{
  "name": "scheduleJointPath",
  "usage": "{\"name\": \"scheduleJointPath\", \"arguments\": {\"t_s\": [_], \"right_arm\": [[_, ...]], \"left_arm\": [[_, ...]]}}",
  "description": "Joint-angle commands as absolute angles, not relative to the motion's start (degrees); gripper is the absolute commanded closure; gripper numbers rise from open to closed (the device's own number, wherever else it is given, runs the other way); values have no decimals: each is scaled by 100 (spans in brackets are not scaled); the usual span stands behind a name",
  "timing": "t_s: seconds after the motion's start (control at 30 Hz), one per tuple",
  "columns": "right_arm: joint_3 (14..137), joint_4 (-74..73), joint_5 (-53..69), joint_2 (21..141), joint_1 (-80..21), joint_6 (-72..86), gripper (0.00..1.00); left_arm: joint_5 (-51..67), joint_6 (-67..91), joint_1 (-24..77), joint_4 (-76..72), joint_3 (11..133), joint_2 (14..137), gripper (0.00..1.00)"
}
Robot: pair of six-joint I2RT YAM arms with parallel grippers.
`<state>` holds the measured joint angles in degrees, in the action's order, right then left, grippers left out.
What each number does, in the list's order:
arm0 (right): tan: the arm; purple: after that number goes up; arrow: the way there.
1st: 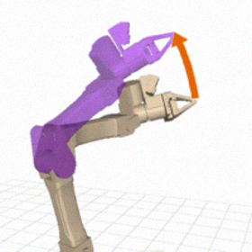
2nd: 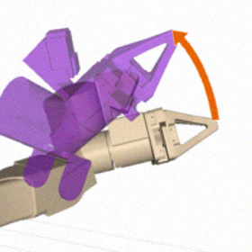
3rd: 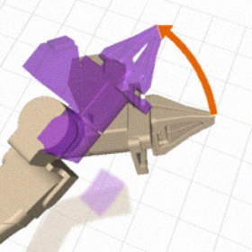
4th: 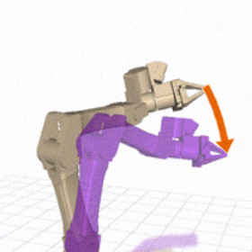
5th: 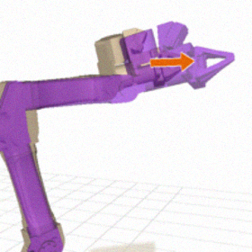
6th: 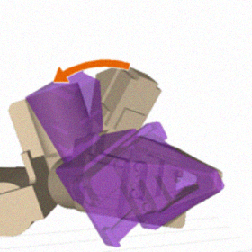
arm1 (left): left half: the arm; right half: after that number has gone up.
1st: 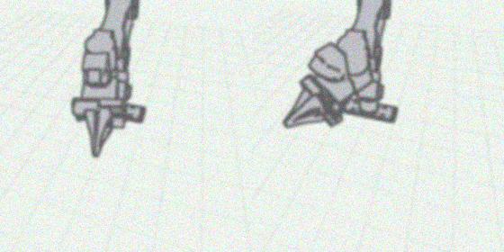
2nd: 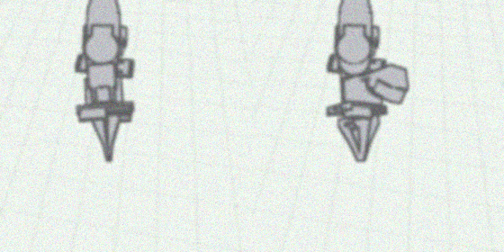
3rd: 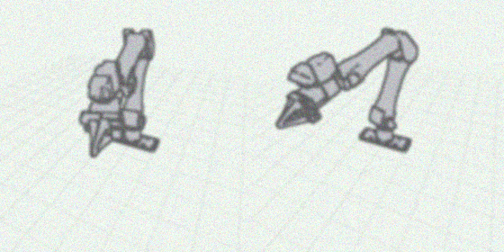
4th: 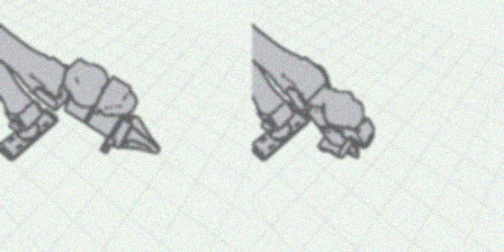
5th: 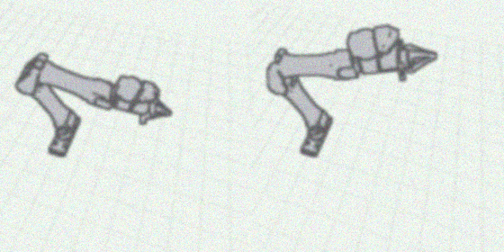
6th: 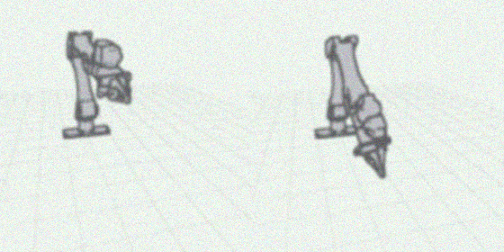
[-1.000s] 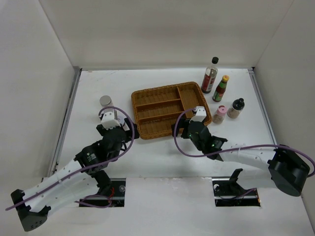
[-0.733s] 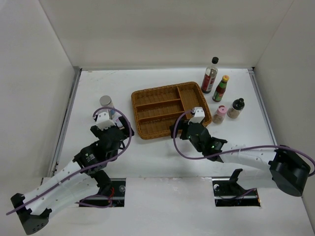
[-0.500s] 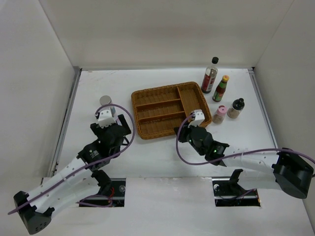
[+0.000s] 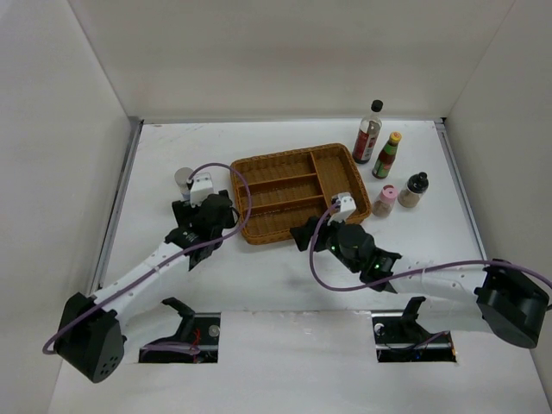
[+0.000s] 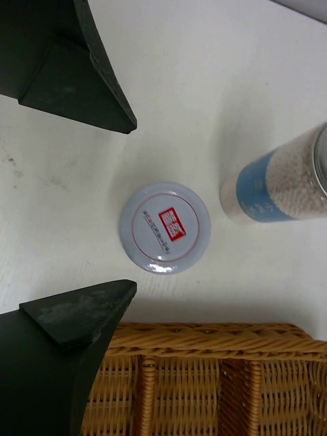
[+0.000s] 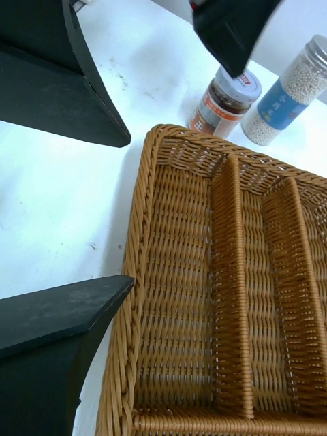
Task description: Organize the condiment bottles
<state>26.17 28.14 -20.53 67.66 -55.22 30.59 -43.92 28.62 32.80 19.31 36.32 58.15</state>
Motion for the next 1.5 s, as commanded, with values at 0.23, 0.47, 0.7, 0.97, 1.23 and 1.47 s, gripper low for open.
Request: {"name": "scheduleJointPath", "arguments": {"t_s": [0.23,0.47,0.7,0.97,1.23,1.47], "right_arm": [[2637,3261,-1802,6917,-5541,3032,17],[2610,3270,-1802,6899,-5471,3059,16],[2584,3270,-1854,6873,-5471,3067,17],[2540,3287,-1863,6803,-5427,3111,17],[2487,3313,-1811,6759,-5313,3155,15],[2444,3313,-1811,6698,-5269,3164,15]], "left_arm": [[-3709,2399,2782,264,3691,6784,11],[-3744,2435,2667,-52,3604,7145,22],[-3691,2435,2658,-220,3709,6962,55],[-3858,2215,2790,-167,4341,6557,67],[-3736,2136,2834,-369,5359,6960,68],[-3007,1978,2747,-501,6906,8216,69]]}}
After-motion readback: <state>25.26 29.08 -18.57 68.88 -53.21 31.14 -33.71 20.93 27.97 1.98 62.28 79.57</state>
